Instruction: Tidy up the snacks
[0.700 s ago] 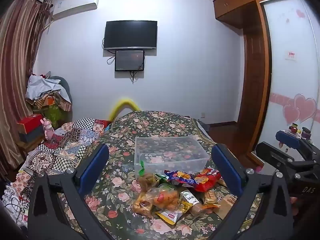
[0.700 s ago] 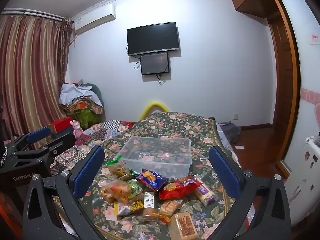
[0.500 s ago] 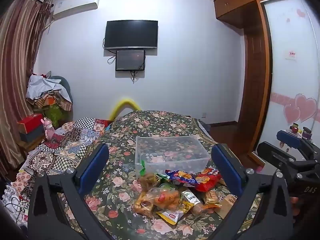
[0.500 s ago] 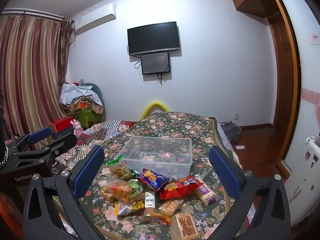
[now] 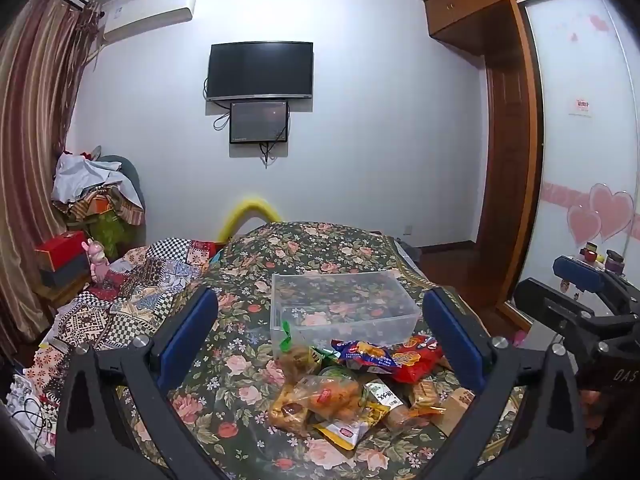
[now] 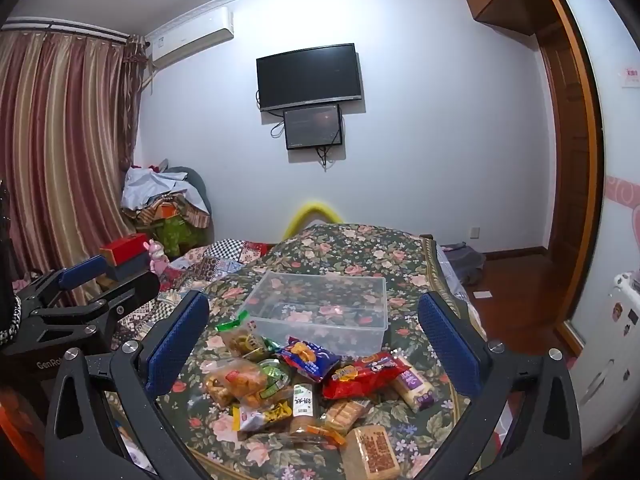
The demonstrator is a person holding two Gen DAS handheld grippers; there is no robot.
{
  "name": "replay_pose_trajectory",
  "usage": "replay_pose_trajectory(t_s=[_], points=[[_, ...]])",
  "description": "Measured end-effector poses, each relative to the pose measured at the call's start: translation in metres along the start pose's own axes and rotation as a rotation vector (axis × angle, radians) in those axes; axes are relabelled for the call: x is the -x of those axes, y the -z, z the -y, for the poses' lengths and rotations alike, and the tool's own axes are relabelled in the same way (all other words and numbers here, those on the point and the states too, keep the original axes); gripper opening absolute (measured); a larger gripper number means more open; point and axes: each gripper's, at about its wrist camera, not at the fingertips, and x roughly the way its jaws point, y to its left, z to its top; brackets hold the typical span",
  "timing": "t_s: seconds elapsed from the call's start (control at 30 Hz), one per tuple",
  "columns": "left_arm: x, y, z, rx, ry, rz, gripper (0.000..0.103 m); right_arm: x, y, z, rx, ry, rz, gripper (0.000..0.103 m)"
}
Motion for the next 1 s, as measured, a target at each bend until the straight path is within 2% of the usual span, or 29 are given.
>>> replay_pose_trajectory(t_s=[1.0], points=[[-0.0027, 0.0044, 0.0022, 0.0, -0.005, 0.0, 0.103, 0.0007, -0.0006, 0.0046, 0.003, 0.003, 0.003, 0.103]])
